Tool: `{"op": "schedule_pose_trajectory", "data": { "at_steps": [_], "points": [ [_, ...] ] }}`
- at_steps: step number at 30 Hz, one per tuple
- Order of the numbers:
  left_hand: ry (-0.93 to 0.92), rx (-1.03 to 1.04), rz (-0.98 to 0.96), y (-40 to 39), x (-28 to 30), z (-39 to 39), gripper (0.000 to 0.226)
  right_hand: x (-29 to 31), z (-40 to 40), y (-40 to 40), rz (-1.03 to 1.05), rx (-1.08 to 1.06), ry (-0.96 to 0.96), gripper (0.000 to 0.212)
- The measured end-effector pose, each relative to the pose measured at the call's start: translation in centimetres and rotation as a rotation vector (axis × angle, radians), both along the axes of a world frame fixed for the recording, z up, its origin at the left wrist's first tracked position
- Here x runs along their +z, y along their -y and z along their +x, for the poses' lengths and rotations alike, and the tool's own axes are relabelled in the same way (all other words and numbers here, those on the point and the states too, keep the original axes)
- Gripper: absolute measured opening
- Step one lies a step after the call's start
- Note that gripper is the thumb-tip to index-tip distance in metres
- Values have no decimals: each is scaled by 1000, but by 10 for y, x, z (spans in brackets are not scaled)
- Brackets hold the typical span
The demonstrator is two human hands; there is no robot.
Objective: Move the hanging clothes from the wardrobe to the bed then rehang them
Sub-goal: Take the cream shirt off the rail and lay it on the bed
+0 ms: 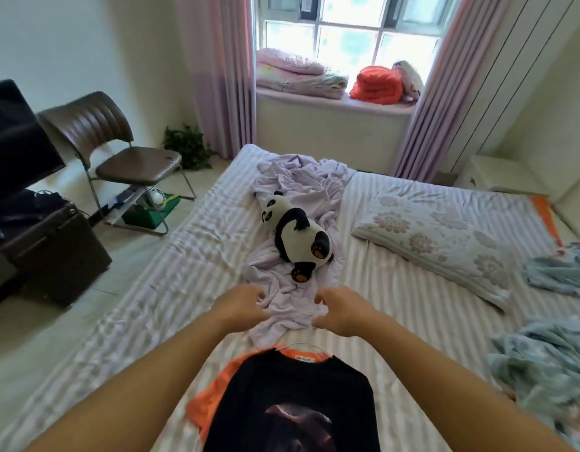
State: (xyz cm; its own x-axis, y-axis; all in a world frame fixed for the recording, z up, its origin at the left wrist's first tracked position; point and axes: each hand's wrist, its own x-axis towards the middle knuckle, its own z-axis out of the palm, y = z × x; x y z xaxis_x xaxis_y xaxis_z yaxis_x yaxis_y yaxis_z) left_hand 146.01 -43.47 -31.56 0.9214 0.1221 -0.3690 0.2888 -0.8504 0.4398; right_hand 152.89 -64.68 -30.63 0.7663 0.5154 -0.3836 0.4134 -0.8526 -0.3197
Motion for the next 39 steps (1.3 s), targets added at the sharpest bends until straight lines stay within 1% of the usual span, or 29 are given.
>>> {"op": "schedule_pose_trajectory", "data": {
  "at_steps": [2, 4, 6, 9, 13, 15, 16, 18, 24, 29, 32, 36, 39],
  "points": [
    [30, -3, 9, -3, 35, -17, 57, 35, -14, -3, 11, 33, 42, 55],
    [56, 0, 41, -3, 67, -37, 54, 66, -30, -7, 20, 68, 96, 49],
    [71, 31, 51, -2, 92, -60, 53, 93, -48, -9, 29, 115, 135, 48],
    [69, 87, 91, 1, 126, -100, 60, 126, -76, -8, 37, 199, 170, 45],
    [64, 168, 127, 11, 164, -156, 62, 157, -114, 0, 64, 339, 231, 36],
    [68, 218, 133, 21, 180, -188, 61, 172, -135, 3, 67, 402, 222, 48],
    [67, 243, 130, 25, 187, -204, 61, 179, -147, 4, 66, 435, 220, 53],
    [64, 293, 138, 36, 197, -238, 61, 191, -172, 4, 70, 507, 228, 56],
    [53, 486, 170, 56, 213, -349, 66, 221, -259, -8, 73, 700, 238, 55],
    [44, 616, 252, 63, 236, -453, 62, 240, -338, -29, 125, 819, 255, 55],
    [27, 701, 313, 67, 247, -521, 62, 249, -394, -40, 149, 908, 261, 54],
    [19, 807, 309, 75, 254, -620, 62, 259, -480, -53, 176, 1000, 253, 53],
    [-1, 872, 323, 82, 257, -697, 62, 260, -553, -59, 201, 1048, 208, 55]
  ]
}}
